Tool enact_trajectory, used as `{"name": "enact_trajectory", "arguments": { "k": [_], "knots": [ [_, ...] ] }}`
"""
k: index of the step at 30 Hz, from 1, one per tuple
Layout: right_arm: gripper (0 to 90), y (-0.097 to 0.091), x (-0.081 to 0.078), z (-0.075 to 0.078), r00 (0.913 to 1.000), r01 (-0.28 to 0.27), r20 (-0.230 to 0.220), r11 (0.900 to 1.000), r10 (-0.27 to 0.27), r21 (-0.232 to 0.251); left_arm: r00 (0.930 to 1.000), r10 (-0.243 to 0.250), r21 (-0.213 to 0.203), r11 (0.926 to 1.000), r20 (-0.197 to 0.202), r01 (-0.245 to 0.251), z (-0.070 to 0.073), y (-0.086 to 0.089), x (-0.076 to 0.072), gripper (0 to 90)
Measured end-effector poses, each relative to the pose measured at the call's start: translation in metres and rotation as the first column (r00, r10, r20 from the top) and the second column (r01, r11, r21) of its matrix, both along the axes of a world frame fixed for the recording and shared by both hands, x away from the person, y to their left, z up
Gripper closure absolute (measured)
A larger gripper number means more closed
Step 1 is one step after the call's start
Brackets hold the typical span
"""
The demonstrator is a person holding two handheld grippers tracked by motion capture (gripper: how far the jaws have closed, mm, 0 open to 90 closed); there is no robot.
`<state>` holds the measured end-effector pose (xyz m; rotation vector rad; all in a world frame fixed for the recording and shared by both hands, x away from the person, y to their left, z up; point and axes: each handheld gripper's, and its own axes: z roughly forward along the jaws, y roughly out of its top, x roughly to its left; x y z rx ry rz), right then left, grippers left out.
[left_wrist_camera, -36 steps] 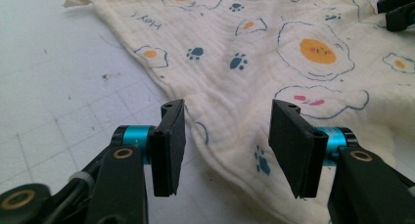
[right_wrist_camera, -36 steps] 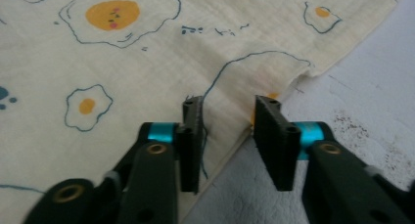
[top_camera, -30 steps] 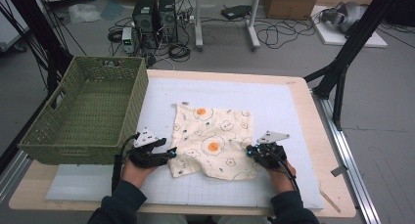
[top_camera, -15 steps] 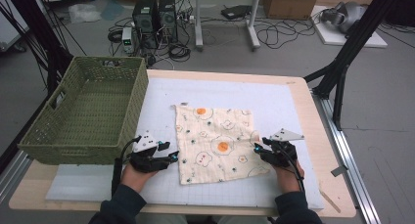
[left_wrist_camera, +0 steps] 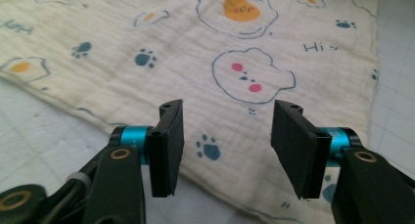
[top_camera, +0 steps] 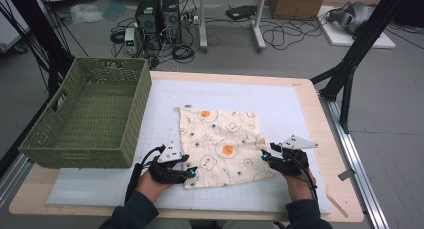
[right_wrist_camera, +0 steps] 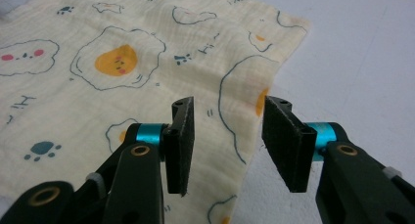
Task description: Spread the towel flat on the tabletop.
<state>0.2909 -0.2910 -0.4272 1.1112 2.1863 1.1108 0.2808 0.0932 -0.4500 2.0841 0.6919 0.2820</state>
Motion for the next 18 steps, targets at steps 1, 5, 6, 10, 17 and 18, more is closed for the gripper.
{"name": "enact_trajectory", "arguments": {
  "k": [1,5,6,10,17,18],
  "knots": [
    [55.3,0.0,0.0,0.0,1.0,-0.003,0.001,1.0,0.003,0.001,1.0,-0.004,0.016,0.9999,0.002,0.004,0.0,-0.002,0.0,45.6],
    [55.3,0.001,0.0,0.0,0.9997,-0.022,-0.008,0.9997,0.022,0.013,0.9998,-0.012,0.062,0.998,0.014,0.011,-0.001,-0.006,-0.002,52.1],
    [55.4,0.002,-0.001,0.0,0.9995,-0.032,-0.008,0.9994,0.032,0.011,0.9995,-0.023,0.064,0.9977,0.02,0.022,-0.001,-0.007,-0.003,55.4],
    [55.5,0.008,-0.002,-0.002,0.9977,-0.066,-0.018,0.9978,0.066,0.001,0.9983,-0.039,0.075,0.9965,0.043,0.036,-0.001,-0.006,-0.005,85.9],
    [55.5,0.016,-0.007,-0.005,0.9906,-0.131,-0.042,0.9913,0.13,-0.014,0.9991,-0.039,0.081,0.996,0.016,0.037,0.002,0.012,-0.003,87.7],
    [55.5,0.017,-0.008,-0.005,0.9895,-0.138,-0.045,0.9903,0.137,-0.016,0.9992,-0.037,0.089,0.9954,0.017,0.036,0.003,0.016,-0.003,87.7]
  ]
}}
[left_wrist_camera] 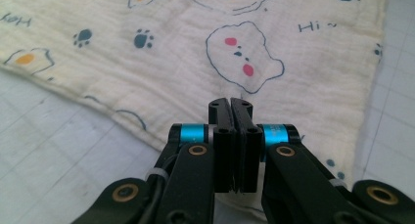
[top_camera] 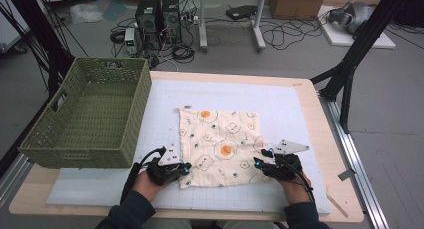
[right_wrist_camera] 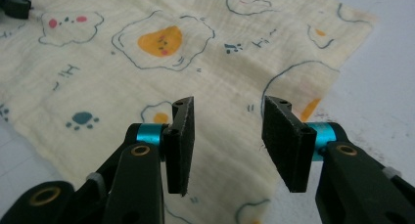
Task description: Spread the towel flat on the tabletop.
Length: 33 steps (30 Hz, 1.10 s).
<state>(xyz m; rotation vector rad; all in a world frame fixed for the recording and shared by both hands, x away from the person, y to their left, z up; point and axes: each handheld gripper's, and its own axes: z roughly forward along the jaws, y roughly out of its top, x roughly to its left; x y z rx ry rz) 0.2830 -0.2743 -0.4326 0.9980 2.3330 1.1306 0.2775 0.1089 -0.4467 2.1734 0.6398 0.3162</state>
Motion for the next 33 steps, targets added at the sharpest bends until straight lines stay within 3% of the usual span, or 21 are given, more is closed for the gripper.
{"name": "enact_trajectory", "arguments": {
  "k": [6,13,14,18,23,25,26,29,33],
  "knots": [
    [55.8,0.009,-0.001,-0.002,0.9991,-0.04,-0.015,0.9991,0.039,-0.012,0.9993,0.035,-0.052,0.998,-0.01,-0.036,0.005,0.017,0.002,85.7],
    [60.3,0.021,0.002,-0.01,0.9943,-0.094,-0.056,0.994,0.091,-0.056,0.9942,0.107,-0.143,0.9838,-0.012,-0.107,0.007,0.025,0.005,57.2],
    [61.6,0.022,0.002,-0.011,0.9936,-0.095,-0.068,0.993,0.09,-0.071,0.9937,0.111,-0.143,0.9834,-0.013,-0.112,0.006,0.025,0.006,55.2],
    [66.4,0.021,0.003,-0.013,0.9926,-0.093,-0.083,0.9947,0.089,-0.045,0.9945,0.101,-0.124,0.9868,-0.026,-0.104,0.002,0.017,0.009,51.7],
    [81.5,0.023,0.0,-0.013,0.9914,-0.106,-0.081,0.9934,0.102,-0.043,0.9965,0.077,-0.068,0.9946,-0.03,-0.079,-0.003,0.005,0.009,57.1],
    [86.7,0.024,-0.002,-0.013,0.9897,-0.122,-0.079,0.9917,0.119,-0.04,0.9974,0.071,-0.037,0.9968,-0.009,-0.071,-0.004,0.002,0.008,62.4],
    [87.2,0.024,-0.002,-0.013,0.9896,-0.124,-0.078,0.9914,0.121,-0.041,0.9982,0.06,-0.036,0.9975,-0.005,-0.06,-0.004,0.002,0.007,65.3],
    [87.7,0.023,-0.002,-0.013,0.9878,-0.128,-0.093,0.9914,0.125,-0.027,0.9998,0.017,-0.017,0.9997,0.008,-0.017,-0.003,0.001,0.004,86.0],
    [87.9,0.021,-0.005,-0.012,0.9831,-0.139,-0.123,0.9902,0.135,-0.018,0.9998,-0.005,-0.008,1.0,-0.021,0.004,-0.001,0.005,0.002,87.9]
  ]
}}
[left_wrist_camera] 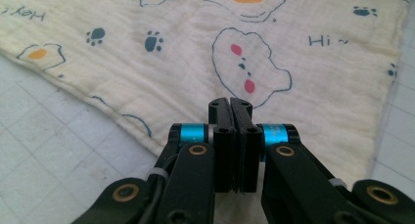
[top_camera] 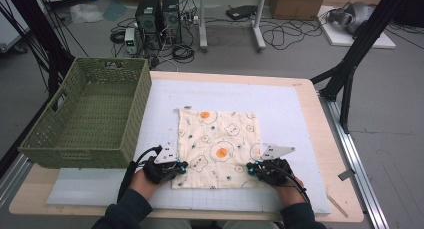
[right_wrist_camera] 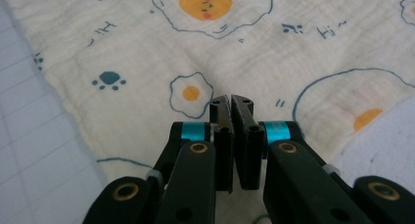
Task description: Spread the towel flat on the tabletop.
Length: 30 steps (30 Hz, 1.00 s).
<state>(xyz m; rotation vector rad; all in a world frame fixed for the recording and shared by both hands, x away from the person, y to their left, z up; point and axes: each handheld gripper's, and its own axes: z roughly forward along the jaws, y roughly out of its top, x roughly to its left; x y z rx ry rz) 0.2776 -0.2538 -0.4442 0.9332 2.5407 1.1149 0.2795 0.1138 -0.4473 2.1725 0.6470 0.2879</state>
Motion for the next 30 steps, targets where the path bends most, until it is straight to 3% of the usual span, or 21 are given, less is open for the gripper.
{"name": "enact_trajectory", "arguments": {
  "k": [8,9,11,14,16,17,20,23,26,29,30],
  "knots": [
    [86.4,0.001,-0.018,0.005,0.9983,-0.037,-0.046,0.9992,0.036,-0.015,0.9987,-0.032,-0.012,0.9994,-0.039,0.032,0.004,0.007,-0.013,87.6],
    [83.3,0.002,-0.019,0.006,0.9985,-0.038,-0.039,0.9992,0.038,-0.011,0.9993,-0.015,-0.022,0.9997,-0.034,0.015,0.005,0.009,-0.013,86.1],
    [70.5,0.001,-0.019,0.011,0.9998,-0.019,-0.004,0.9997,0.019,0.018,0.9992,0.029,-0.056,0.9979,-0.028,-0.031,0.009,0.012,-0.011,72.8],
    [62.4,-0.005,-0.015,0.019,0.9985,0.029,0.043,0.9959,-0.033,0.086,0.9941,0.108,-0.143,0.9838,-0.005,-0.108,0.014,0.02,-0.005,54.6],
    [57.5,-0.01,-0.011,0.023,0.993,0.077,0.082,0.9923,-0.085,0.097,0.9893,0.145,-0.191,0.9715,0.011,-0.141,0.018,0.024,-0.002,51.1],
    [57.5,-0.012,-0.008,0.024,0.9891,0.102,0.096,0.9893,-0.112,0.104,0.9859,0.167,-0.219,0.9626,0.016,-0.159,0.019,0.026,0.0,49.0],
    [61.9,-0.018,0.003,0.024,0.9734,0.179,0.126,0.9786,-0.191,0.101,0.9778,0.208,-0.26,0.946,0.025,-0.194,0.022,0.032,0.005,48.0],
    [64.4,-0.017,0.015,0.018,0.9669,0.223,0.107,0.9708,-0.232,0.088,0.9756,0.218,-0.263,0.9428,0.023,-0.205,0.022,0.034,0.008,48.0],
    [63.9,-0.01,0.024,0.008,0.9739,0.207,0.087,0.9774,-0.21,0.045,0.9734,0.228,-0.265,0.9402,0.021,-0.215,0.021,0.033,0.01,48.1],
    [64.5,-0.001,0.029,-0.001,0.98,0.189,0.07,0.9816,-0.186,-0.028,0.9746,0.222,-0.266,0.9412,0.025,-0.208,0.021,0.032,0.011,48.1],
    [66.8,-0.001,0.029,-0.002,0.9795,0.189,0.076,0.9816,-0.187,-0.026,0.9741,0.224,-0.269,0.9405,0.03,-0.208,0.021,0.031,0.012,48.1]
  ]
}}
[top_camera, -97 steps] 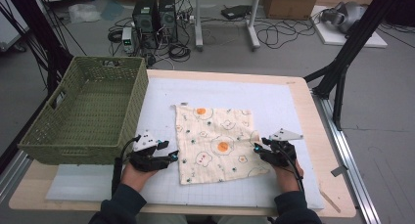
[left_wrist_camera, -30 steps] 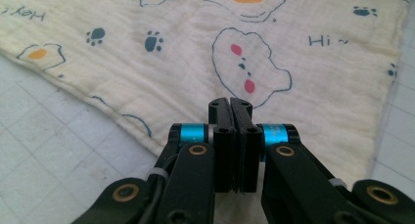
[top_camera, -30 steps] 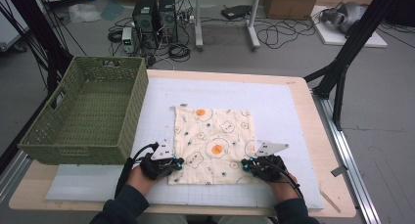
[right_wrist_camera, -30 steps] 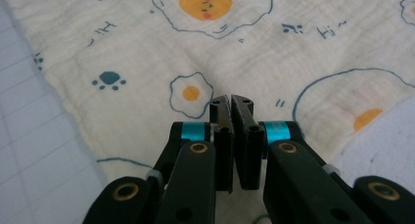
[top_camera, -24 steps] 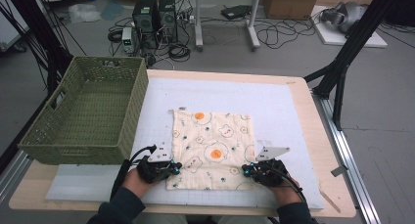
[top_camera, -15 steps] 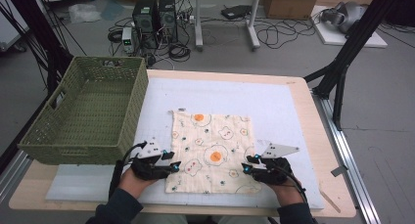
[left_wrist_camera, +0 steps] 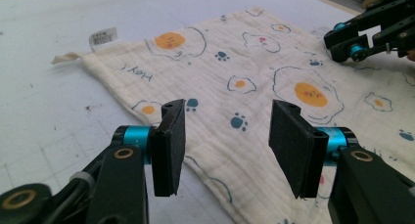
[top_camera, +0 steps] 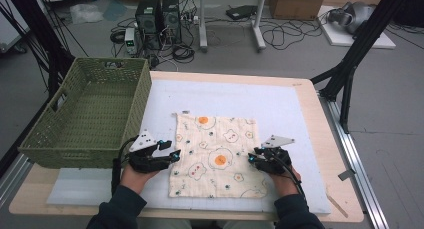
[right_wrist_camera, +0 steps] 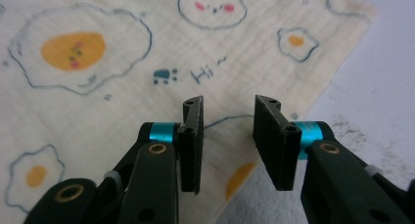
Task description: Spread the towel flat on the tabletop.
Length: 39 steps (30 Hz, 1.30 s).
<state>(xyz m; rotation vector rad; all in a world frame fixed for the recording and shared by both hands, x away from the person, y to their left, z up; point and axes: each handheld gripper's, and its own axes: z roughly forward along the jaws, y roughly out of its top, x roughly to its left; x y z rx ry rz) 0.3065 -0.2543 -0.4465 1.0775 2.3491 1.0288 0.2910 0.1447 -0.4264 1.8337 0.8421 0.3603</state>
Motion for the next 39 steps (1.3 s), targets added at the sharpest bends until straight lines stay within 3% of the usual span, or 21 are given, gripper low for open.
{"name": "enact_trajectory", "arguments": {
  "k": [4,11,13,15,17,19,22,28,32,34,36,37,38,39],
  "knots": [
    [86.8,-0.005,-0.001,0.001,0.9996,0.0,-0.027,1.0,0.0,0.009,0.9999,-0.002,-0.003,1.0,0.014,0.002,0.001,-0.001,0.0,47.4],
    [86.2,-0.013,-0.012,0.007,0.9969,-0.037,-0.07,0.9993,0.037,-0.008,0.9998,-0.002,-0.001,1.0,0.02,0.002,0.001,0.001,-0.001,47.0],
    [72.2,-0.016,-0.011,0.01,0.9993,-0.025,-0.028,0.9997,0.025,0.006,0.9998,-0.002,-0.002,1.0,0.021,0.002,0.0,0.0,0.0,46.8],
    [69.8,-0.023,-0.006,0.019,0.9988,0.011,0.047,0.9981,-0.014,0.061,0.9998,-0.003,0.001,1.0,0.018,0.003,-0.001,0.0,0.001,46.1],
    [66.7,-0.03,0.003,0.029,0.9922,0.063,0.1,0.993,-0.073,0.1,0.9998,0.002,0.0,1.0,0.018,-0.002,-0.002,-0.001,0.002,45.9],
    [63.3,-0.036,0.016,0.033,0.9865,0.109,0.109,0.9871,-0.122,0.117,0.9999,0.004,-0.004,1.0,0.016,-0.004,-0.002,-0.001,0.004,45.5],
    [60.0,-0.038,0.038,0.029,0.983,0.159,0.072,0.98,-0.169,0.119,0.9998,0.007,-0.003,1.0,0.017,-0.007,-0.003,-0.002,0.004,45.2],
    [53.8,-0.021,0.072,0.006,0.9855,0.168,0.012,0.9841,-0.169,0.056,0.9997,0.015,-0.002,0.9999,0.018,-0.015,-0.003,0.0,0.005,45.0],
    [49.6,-0.016,0.093,0.002,0.9788,0.204,-0.006,0.9746,-0.205,0.091,0.9997,0.02,-0.007,0.9998,0.016,-0.02,-0.003,0.002,0.007,44.8],
    [51.6,-0.012,0.103,0.001,0.9795,0.201,-0.012,0.9768,-0.201,0.074,0.9996,0.025,-0.008,0.9997,0.013,-0.025,-0.004,0.004,0.008,44.6],
    [60.6,-0.007,0.112,-0.001,0.983,0.182,-0.026,0.9826,-0.182,0.035,0.9995,0.032,-0.01,0.9994,0.008,-0.032,-0.004,0.004,0.009,44.4],
    [74.9,-0.005,0.115,0.0,0.9851,0.17,-0.033,0.9851,-0.169,0.029,0.9994,0.034,-0.008,0.9994,0.007,-0.033,-0.005,0.004,0.009,44.4],
    [82.8,-0.002,0.116,0.001,0.9878,0.154,-0.025,0.988,-0.154,0.009,0.9994,0.034,-0.006,0.9994,0.006,-0.034,-0.005,0.004,0.009,44.4],
    [84.5,0.003,0.117,0.003,0.9897,0.142,-0.014,0.9893,-0.142,-0.035,0.9992,0.039,-0.006,0.9992,0.007,-0.039,-0.005,0.004,0.008,44.4]
  ]
}}
